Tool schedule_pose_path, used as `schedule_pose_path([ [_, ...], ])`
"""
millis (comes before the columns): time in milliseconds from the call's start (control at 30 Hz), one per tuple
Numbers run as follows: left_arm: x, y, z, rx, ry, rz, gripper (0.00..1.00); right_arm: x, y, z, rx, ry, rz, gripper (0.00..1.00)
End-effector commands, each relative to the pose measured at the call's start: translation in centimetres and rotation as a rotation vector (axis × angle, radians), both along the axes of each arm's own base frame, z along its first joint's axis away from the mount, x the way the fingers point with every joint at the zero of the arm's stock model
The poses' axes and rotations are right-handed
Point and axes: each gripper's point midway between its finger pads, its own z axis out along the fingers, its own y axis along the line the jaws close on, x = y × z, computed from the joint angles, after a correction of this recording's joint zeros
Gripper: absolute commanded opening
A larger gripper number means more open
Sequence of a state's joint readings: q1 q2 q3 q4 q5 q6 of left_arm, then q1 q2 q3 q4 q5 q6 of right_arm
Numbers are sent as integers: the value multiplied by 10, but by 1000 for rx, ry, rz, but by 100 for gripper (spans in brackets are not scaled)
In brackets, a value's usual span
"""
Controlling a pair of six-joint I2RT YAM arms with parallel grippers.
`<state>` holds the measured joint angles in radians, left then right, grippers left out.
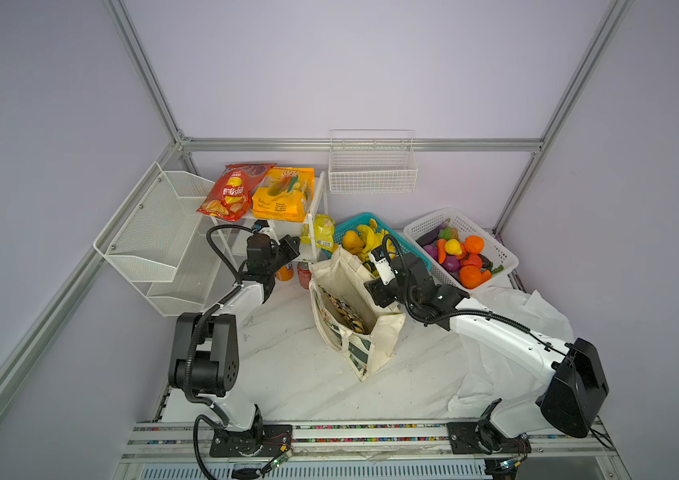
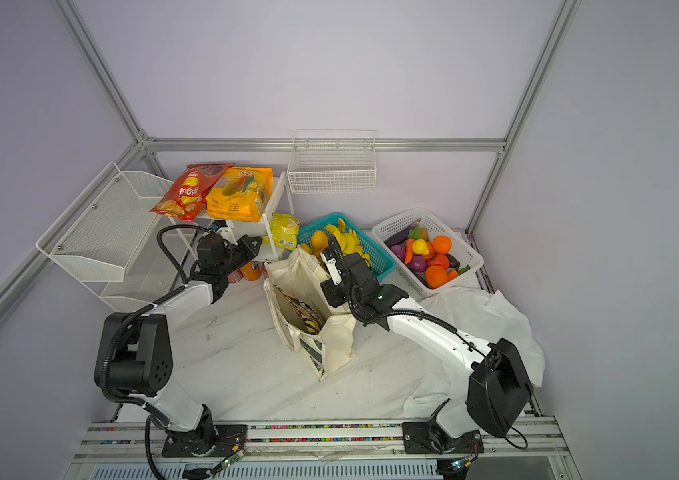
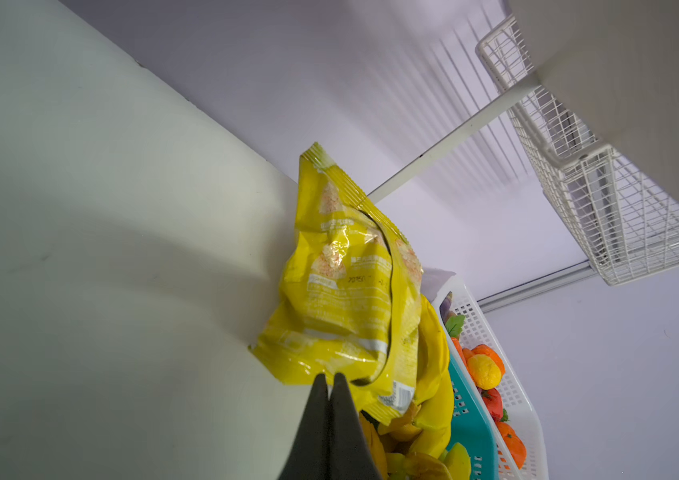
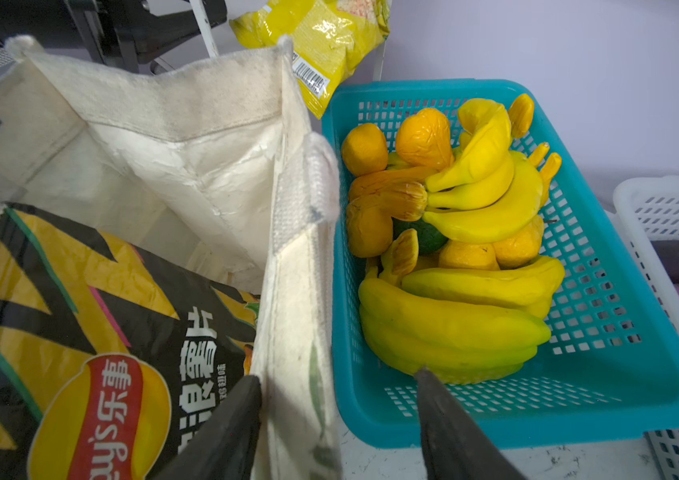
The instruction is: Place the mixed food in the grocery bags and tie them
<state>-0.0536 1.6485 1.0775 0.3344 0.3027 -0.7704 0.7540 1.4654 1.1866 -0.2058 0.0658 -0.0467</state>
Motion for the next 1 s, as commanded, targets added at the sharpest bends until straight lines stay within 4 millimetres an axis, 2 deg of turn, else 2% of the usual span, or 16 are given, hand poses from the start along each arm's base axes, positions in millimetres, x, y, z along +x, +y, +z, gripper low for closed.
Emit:
schedule_pose_path([
  [0,-15,11,21,3,-68,39,0,-2,1,-6,-28,3,9,61],
  [67,-16,10,23,39,-89,15,3,-1,2,-7,-28,3,11,61],
  [167,-11,4,21,114,-97,-36,36,-1,2,-8,-33,10,12,61],
  [267,-5,4,17,132,-94,-44,54,-1,1,-7,-32,7,10,61],
  [367,2,6,15,127,-100,-33,60,-1,1,-6,-33,8,9,61],
  [533,13,7,12,59,-133,-22,60,0,0,-9,-41,8,1,61],
  [600,16,4,11,35,-138,-30,59,4,-5,-4,-40,-12,-34,61],
  [700,21,4,11,19,-140,-32,60,13,-15,25,40,-84,-127,61],
  [767,22,3,11,18,-142,-33,61,15,-18,60,152,-151,-160,62],
  [833,23,3,11,18,-142,-35,61,16,-11,87,258,-184,-136,63],
  [900,23,3,9,16,-140,-38,61,14,0,118,364,-210,-85,69],
  [967,25,1,8,8,-139,-45,60,21,13,131,412,-201,-62,74],
])
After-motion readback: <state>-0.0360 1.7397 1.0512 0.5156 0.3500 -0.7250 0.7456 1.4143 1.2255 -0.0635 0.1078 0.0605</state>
